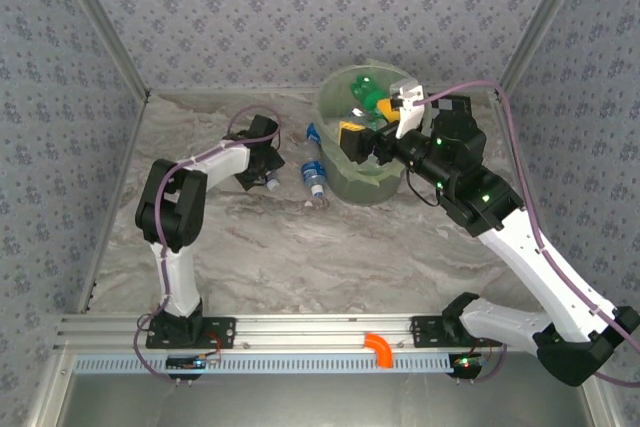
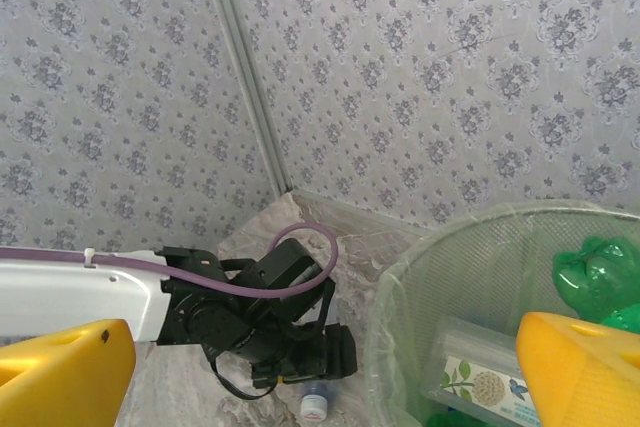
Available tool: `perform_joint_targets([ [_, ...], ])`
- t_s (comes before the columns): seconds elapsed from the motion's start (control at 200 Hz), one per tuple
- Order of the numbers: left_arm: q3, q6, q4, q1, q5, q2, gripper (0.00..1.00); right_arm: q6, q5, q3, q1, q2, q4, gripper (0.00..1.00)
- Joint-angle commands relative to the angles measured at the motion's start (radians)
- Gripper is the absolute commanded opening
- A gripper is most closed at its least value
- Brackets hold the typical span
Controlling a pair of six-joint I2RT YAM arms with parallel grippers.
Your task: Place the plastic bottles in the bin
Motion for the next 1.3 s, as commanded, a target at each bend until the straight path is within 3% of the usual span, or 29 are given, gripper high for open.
perform_joint_targets([
  [0.0,0.02,0.046,-0.012,0.007,0.039,0.012,0.75,0.021,-0.02,-0.001,-0.006,-0.001,0.029,1.0],
  [0.43,-0.04,0.016,0.066,-0.016,0.014,0.006,0.72,0.04,-0.03,0.001,-0.009,-0.022,0.026,1.0],
  [0.545,-0.027,0.026,0.076,-0.014,0.015,0.024,0.69,0.043,-0.024,-0.008,-0.01,-0.028,0.034,1.0],
  [0.69,-0.032,0.042,0.084,-0.016,0.003,0.012,0.56,0.053,-0.025,-0.005,-0.011,-0.028,0.038,1.0],
  [0.84,-0.067,0.047,0.102,-0.017,0.003,-0.016,0.52,0.053,-0.019,-0.007,-0.015,-0.033,0.034,1.0],
  [1.129,-0.217,0.111,0.214,-0.016,0.036,-0.223,0.49,0.068,-0.033,-0.008,-0.017,-0.013,0.045,1.0],
  [1.294,-0.348,0.171,0.325,-0.018,0.133,-0.424,0.48,0.085,-0.056,-0.006,-0.017,0.006,0.055,1.0],
])
